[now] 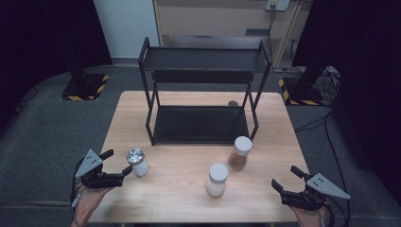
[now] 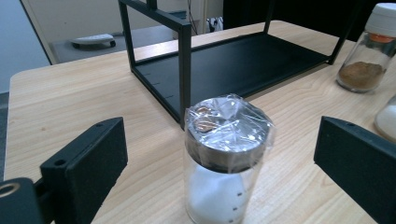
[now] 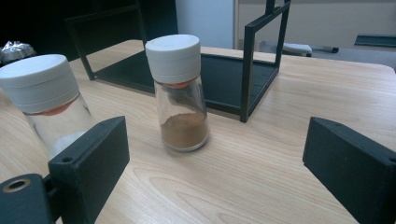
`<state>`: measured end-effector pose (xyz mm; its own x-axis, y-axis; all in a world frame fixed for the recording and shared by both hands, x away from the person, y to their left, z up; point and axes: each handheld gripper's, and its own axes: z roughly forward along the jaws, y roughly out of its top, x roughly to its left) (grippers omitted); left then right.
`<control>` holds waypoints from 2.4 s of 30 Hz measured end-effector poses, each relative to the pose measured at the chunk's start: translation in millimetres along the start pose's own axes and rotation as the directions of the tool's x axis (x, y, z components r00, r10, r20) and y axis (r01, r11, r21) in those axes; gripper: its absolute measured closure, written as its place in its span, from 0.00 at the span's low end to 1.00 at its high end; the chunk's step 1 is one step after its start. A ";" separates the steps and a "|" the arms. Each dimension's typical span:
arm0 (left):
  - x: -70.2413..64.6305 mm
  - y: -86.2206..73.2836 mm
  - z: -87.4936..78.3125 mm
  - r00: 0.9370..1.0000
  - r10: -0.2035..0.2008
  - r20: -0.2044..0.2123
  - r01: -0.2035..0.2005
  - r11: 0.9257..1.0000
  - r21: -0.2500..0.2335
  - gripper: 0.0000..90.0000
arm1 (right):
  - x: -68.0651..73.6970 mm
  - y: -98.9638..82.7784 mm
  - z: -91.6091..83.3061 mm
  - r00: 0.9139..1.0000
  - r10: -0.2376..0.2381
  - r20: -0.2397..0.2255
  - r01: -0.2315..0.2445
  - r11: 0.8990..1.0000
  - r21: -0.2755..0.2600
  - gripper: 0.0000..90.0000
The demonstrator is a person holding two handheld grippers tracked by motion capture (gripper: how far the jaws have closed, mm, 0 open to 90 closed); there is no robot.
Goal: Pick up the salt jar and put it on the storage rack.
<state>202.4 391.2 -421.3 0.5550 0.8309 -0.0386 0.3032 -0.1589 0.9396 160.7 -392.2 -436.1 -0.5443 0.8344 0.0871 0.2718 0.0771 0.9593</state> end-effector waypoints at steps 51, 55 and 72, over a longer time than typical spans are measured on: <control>5.3 -9.8 57.2 0.994 0.055 0.090 -0.055 0.998 0.000 0.37 | -1.7 -1.0 -0.6 1.000 0.006 -0.009 -0.006 1.000 -0.006 0.09; 4.2 -2.9 61.8 0.990 0.071 0.119 -0.071 0.997 -0.005 0.37 | -1.8 -1.2 -0.9 1.000 0.005 -0.010 -0.005 1.000 -0.008 0.09; -6.7 38.0 94.0 0.966 0.147 0.213 -0.146 0.989 -0.022 0.37 | -3.0 -0.6 0.1 1.000 0.004 -0.022 -0.004 1.000 0.000 0.09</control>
<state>283.0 329.5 -417.3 0.7458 0.6656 0.0285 0.2021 -0.2668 0.9423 162.4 -394.7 -436.9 -0.5607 0.8224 0.0964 0.2736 0.0741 0.9590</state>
